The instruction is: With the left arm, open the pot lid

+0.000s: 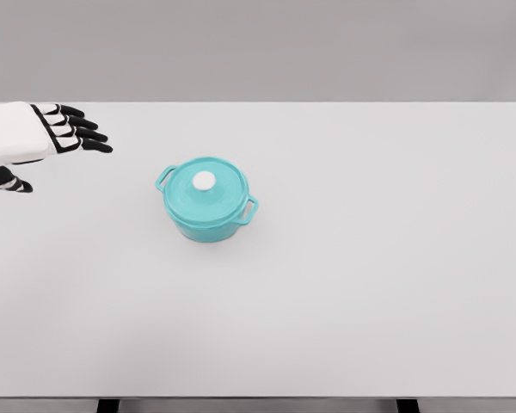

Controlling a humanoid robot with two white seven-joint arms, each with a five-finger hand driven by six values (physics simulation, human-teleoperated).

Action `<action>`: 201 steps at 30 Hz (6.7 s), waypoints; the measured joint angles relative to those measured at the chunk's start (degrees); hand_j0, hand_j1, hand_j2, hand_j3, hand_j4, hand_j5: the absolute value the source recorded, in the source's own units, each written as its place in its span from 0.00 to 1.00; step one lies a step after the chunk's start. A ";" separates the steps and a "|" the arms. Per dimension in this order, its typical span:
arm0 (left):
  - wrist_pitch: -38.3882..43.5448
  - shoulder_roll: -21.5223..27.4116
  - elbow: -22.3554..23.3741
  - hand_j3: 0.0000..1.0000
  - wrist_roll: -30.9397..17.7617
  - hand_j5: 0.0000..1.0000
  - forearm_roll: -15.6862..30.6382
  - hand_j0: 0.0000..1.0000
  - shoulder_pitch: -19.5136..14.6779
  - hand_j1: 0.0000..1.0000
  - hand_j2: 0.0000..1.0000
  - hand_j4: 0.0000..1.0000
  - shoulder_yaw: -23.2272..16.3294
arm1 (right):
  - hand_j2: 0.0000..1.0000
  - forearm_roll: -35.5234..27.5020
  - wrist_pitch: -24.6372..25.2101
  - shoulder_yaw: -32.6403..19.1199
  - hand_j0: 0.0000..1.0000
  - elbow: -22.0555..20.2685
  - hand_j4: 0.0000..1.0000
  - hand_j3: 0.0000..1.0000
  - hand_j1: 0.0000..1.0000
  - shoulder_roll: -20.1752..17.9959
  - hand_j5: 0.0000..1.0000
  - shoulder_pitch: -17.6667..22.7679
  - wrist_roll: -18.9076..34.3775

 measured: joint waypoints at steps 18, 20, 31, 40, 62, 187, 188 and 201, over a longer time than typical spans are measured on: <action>0.01 -27.06 9.34 1.00 0.00 1.00 -14.02 1.00 -7.12 1.00 1.00 1.00 -1.42 | 1.00 0.03 0.05 -0.03 1.00 0.10 1.00 1.00 1.00 0.00 1.00 0.00 -0.06; 0.01 -28.07 9.19 1.00 0.00 1.00 -14.72 1.00 -7.91 1.00 1.00 1.00 -1.79 | 1.00 0.03 0.05 -0.02 1.00 0.09 1.00 1.00 1.00 0.00 1.00 0.00 -0.06; -0.02 -30.89 7.86 1.00 -0.01 1.00 -15.88 1.00 -7.65 1.00 1.00 1.00 -8.27 | 1.00 0.05 0.05 -0.02 1.00 0.14 1.00 1.00 1.00 0.00 1.00 0.00 -0.06; 0.00 -32.48 6.91 1.00 -0.01 1.00 -17.75 1.00 -7.91 1.00 1.00 1.00 -11.60 | 1.00 0.05 0.05 0.06 1.00 0.21 1.00 1.00 1.00 0.00 1.00 0.00 -0.06; 0.00 -32.64 10.73 1.00 -0.01 1.00 -23.69 1.00 -7.91 1.00 1.00 1.00 -11.10 | 1.00 0.05 0.05 0.06 1.00 0.24 1.00 1.00 1.00 0.00 1.00 0.00 -0.06; 0.00 -35.08 12.66 0.67 0.00 0.67 -26.22 0.67 -6.59 0.67 0.67 0.67 -11.81 | 1.00 0.05 0.05 0.06 1.00 0.22 1.00 1.00 1.00 0.00 1.00 0.00 -0.06; 0.00 -35.08 12.68 0.67 0.00 0.67 -26.22 0.67 -6.59 0.67 0.67 0.67 -11.81 | 1.00 0.05 0.05 0.06 1.00 0.23 1.00 1.00 1.00 0.00 1.00 0.00 -0.06; 0.00 -35.06 12.73 0.58 0.00 0.58 -26.12 0.58 -6.59 0.58 0.58 0.58 -11.81 | 1.00 0.05 0.05 0.06 1.00 0.24 1.00 1.00 1.00 0.00 1.00 0.00 -0.06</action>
